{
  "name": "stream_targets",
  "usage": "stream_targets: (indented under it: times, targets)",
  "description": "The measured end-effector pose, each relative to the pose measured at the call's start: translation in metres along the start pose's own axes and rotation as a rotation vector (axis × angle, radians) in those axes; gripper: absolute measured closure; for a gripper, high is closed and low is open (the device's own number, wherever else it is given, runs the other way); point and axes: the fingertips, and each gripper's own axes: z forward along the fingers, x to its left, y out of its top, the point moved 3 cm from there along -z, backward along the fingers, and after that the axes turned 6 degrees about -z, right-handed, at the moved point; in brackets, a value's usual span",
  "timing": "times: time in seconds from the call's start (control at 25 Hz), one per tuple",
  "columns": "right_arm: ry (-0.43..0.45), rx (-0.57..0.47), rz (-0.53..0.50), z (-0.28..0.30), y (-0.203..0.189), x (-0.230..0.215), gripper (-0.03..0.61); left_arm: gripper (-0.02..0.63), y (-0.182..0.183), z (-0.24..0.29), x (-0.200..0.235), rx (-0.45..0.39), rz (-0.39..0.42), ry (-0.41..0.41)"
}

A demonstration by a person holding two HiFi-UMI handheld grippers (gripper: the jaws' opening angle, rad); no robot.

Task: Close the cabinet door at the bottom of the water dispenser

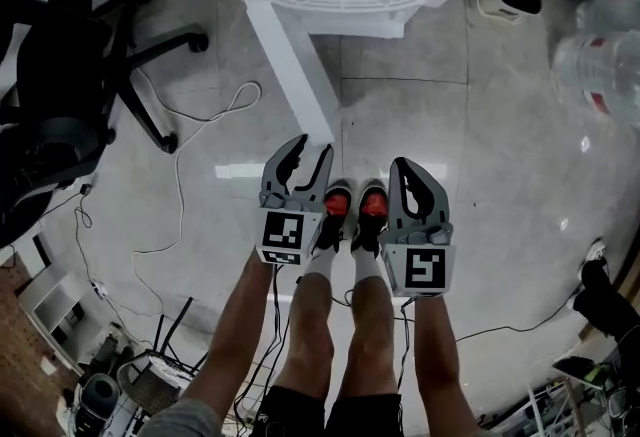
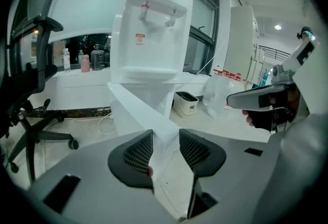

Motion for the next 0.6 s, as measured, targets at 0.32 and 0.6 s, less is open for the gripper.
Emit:
stream_targets:
  times: [0.32, 0.6]
  targets:
    - [-0.055, -0.017, 0.04, -0.001, -0.007, -0.022, 0.56, 0.454, 0.01, 0.021, -0.023, -0.008, 0.041, -0.052]
    - [-0.112, -0.04, 0.083, -0.005, -0.006, -0.046, 0.56, 0.459, 0.022, 0.043, -0.042, -0.005, 0.07, -0.093]
